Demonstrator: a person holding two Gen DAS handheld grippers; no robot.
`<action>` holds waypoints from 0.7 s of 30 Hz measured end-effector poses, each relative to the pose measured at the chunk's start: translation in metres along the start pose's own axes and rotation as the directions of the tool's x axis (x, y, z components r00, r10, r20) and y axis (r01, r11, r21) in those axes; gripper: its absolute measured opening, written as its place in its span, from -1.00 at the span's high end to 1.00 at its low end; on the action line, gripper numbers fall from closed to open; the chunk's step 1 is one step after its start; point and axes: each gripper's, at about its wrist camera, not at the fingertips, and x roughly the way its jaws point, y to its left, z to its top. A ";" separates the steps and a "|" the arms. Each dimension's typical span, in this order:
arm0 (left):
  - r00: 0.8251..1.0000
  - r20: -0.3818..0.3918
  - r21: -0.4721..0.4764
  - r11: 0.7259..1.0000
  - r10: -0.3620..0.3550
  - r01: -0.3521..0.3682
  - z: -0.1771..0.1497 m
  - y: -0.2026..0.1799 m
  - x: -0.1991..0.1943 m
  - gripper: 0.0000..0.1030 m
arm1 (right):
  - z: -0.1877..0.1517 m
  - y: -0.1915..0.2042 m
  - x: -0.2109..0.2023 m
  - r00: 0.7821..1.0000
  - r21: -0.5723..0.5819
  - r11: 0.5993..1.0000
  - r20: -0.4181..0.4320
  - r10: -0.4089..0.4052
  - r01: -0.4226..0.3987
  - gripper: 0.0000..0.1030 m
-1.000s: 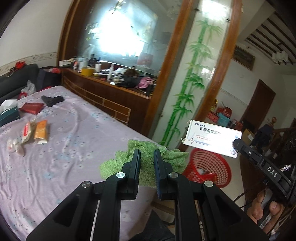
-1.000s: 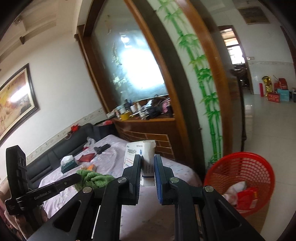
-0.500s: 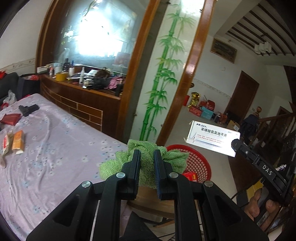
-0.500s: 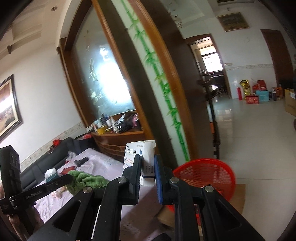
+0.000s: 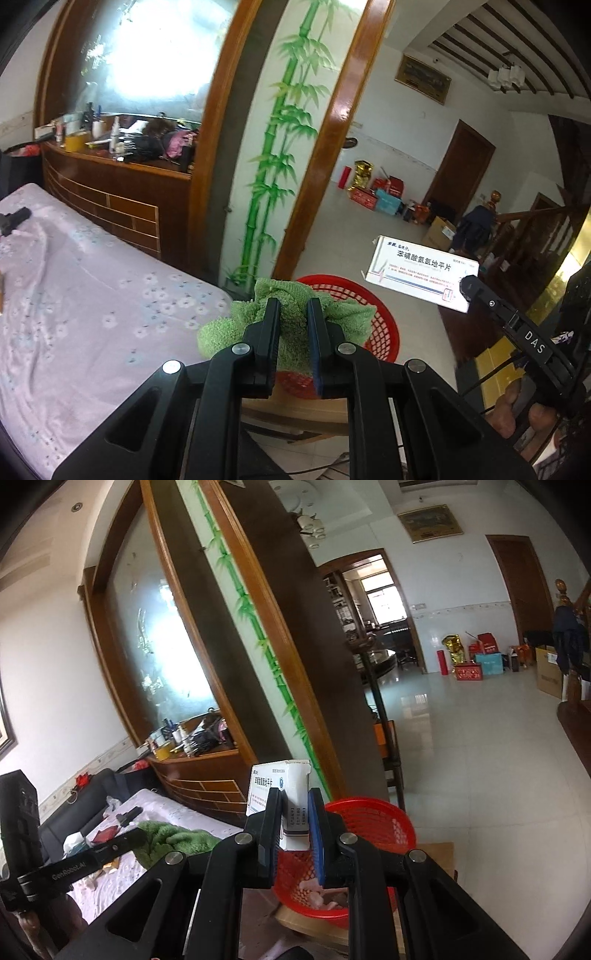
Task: Collect trash
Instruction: 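Carry the green towel and white medicine box to the red basket and release both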
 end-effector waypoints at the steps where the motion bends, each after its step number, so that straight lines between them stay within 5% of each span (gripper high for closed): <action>1: 1.000 -0.005 0.006 1.000 0.000 0.000 0.000 -0.003 0.004 0.73 | 0.001 -0.002 0.000 1.000 0.001 1.000 0.002 -0.006 0.006 0.71; 21: 0.983 -0.173 0.055 0.996 -0.063 0.074 -0.019 -0.033 0.114 0.73 | -0.007 -0.037 0.058 0.993 0.052 0.993 -0.064 -0.100 0.104 0.71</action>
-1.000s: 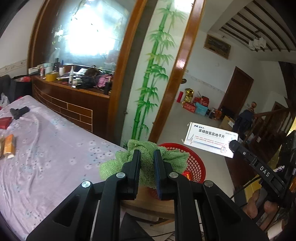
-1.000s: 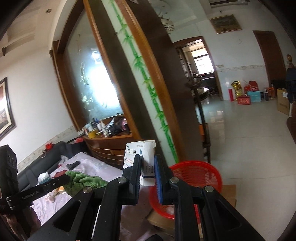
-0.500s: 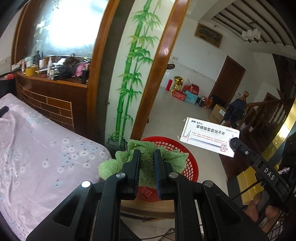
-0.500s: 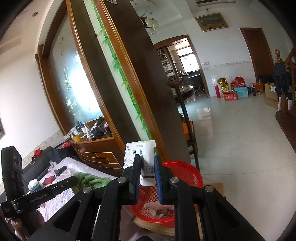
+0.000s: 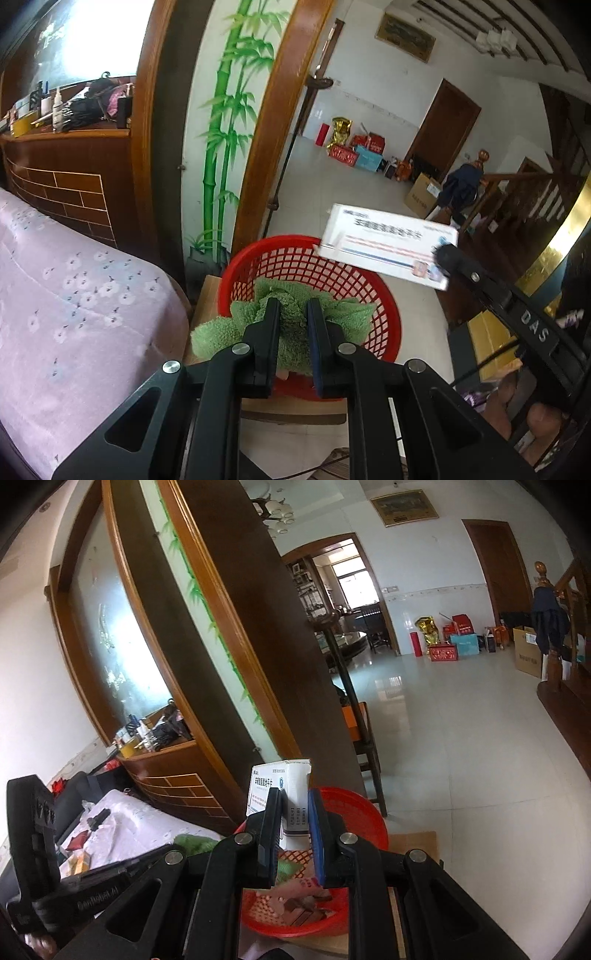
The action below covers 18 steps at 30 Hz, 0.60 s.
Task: Collect trash
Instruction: 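Carry the green towel and white medicine box to the red basket and release both, then swing both tools back toward the table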
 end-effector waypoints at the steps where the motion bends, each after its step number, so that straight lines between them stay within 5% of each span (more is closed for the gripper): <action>1: 1.000 -0.004 0.003 1.000 0.001 -0.001 -0.001 -0.001 0.004 0.73 | -0.001 -0.003 0.007 1.000 0.009 1.000 -0.011 0.003 -0.003 0.71; 11: 0.997 -0.064 -0.050 0.998 -0.047 0.044 -0.006 0.011 0.032 0.65 | -0.002 -0.017 0.055 0.993 0.080 0.996 -0.103 0.053 -0.045 0.65; 13: 0.998 -0.044 -0.032 0.999 -0.045 0.043 -0.008 0.013 0.027 0.24 | -0.005 -0.019 0.058 0.991 0.101 0.994 -0.116 0.061 -0.050 0.63; 15: 1.000 -0.018 -0.025 1.000 -0.015 0.014 -0.010 0.016 0.017 -0.16 | -0.006 -0.020 0.060 0.988 0.115 0.990 -0.120 0.095 -0.081 0.37; 18: 1.000 0.010 -0.043 0.999 -0.023 0.023 -0.015 0.029 -0.005 -0.18 | -0.003 -0.014 0.056 0.990 0.112 0.991 -0.106 0.091 -0.079 0.08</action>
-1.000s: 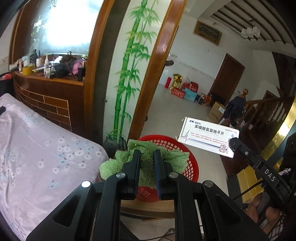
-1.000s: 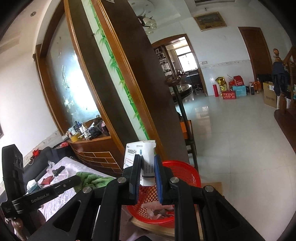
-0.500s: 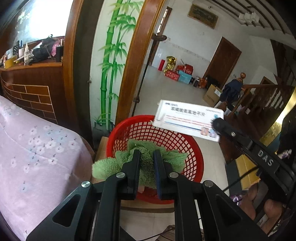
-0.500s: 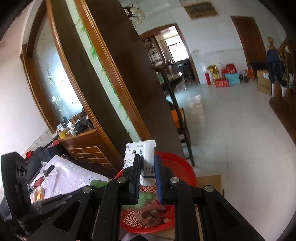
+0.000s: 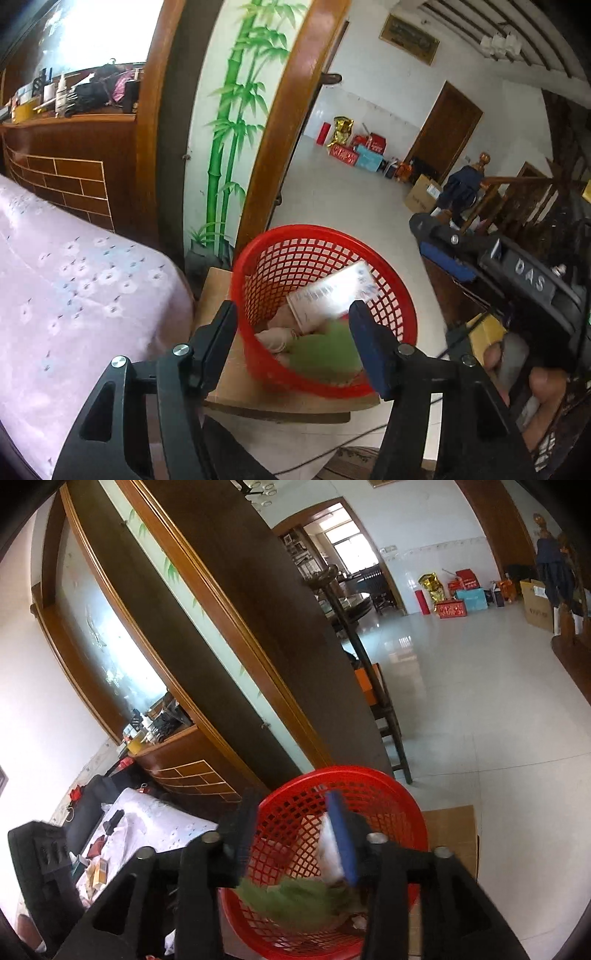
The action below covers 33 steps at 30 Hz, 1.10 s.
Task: Collect trash
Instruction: 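Swing both tools back toward the table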
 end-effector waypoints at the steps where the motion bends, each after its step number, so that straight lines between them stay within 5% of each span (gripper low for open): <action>1: 1.000 0.009 -0.014 1.000 0.005 -0.005 -0.001 0.006 -0.006 -0.18 | 0.001 0.002 -0.002 1.000 0.004 1.000 0.009 0.011 -0.011 0.02; 9: 0.979 0.128 -0.153 0.978 0.160 -0.140 -0.019 0.082 -0.118 -0.31 | 0.002 0.056 -0.022 0.991 -0.031 0.992 0.060 0.123 -0.121 -0.36; 14: 0.926 0.196 -0.246 0.930 0.324 -0.273 -0.039 0.131 -0.197 -0.38 | -0.016 0.126 -0.024 0.969 -0.131 0.963 0.040 0.242 -0.235 -0.52; 22: 0.809 0.201 -0.428 0.793 0.552 -0.434 -0.080 0.215 -0.305 -0.39 | -0.075 0.243 -0.001 0.902 -0.261 0.863 -0.132 0.412 -0.432 -0.61; 28: 0.740 0.170 -0.513 0.700 0.651 -0.498 -0.109 0.258 -0.357 -0.39 | -0.117 0.307 0.022 0.828 -0.272 0.788 -0.286 0.483 -0.553 -0.63; 33: 0.707 0.138 -0.559 0.644 0.693 -0.522 -0.119 0.284 -0.379 -0.39 | -0.140 0.346 0.038 0.792 -0.300 0.743 -0.357 0.495 -0.599 -0.67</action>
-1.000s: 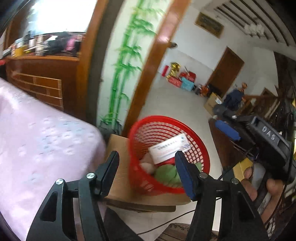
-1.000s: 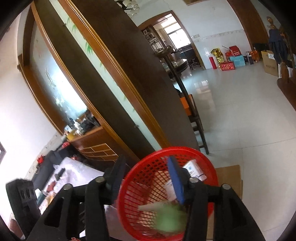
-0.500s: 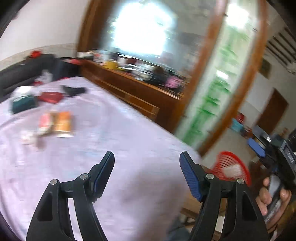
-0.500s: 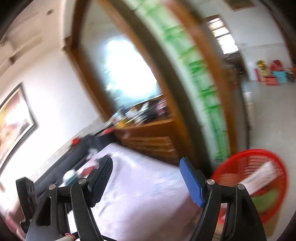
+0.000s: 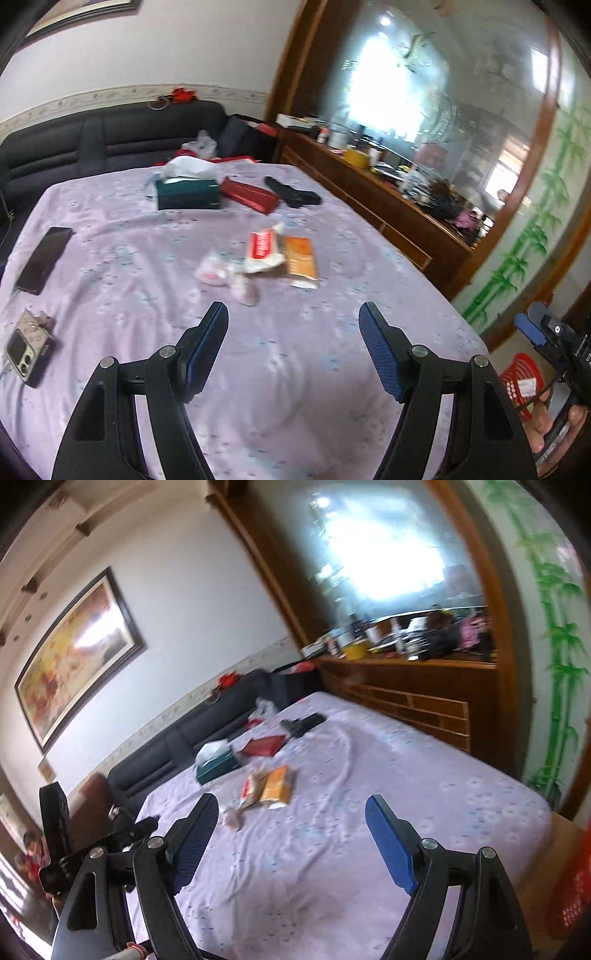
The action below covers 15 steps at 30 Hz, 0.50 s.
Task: Collect trash
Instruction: 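Swing both tools back toward the table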
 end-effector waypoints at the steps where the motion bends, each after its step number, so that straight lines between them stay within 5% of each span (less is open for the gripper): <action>1: 1.000 0.001 -0.004 1.000 0.011 -0.011 0.003 0.005 0.001 -0.39 | -0.001 0.004 0.007 1.000 -0.004 1.000 -0.013 0.011 -0.012 -0.67; 15: 0.993 -0.119 -0.069 0.997 0.015 -0.023 0.019 0.029 0.067 -0.39 | 0.010 0.030 0.114 0.985 -0.008 0.996 -0.152 0.086 -0.088 -0.67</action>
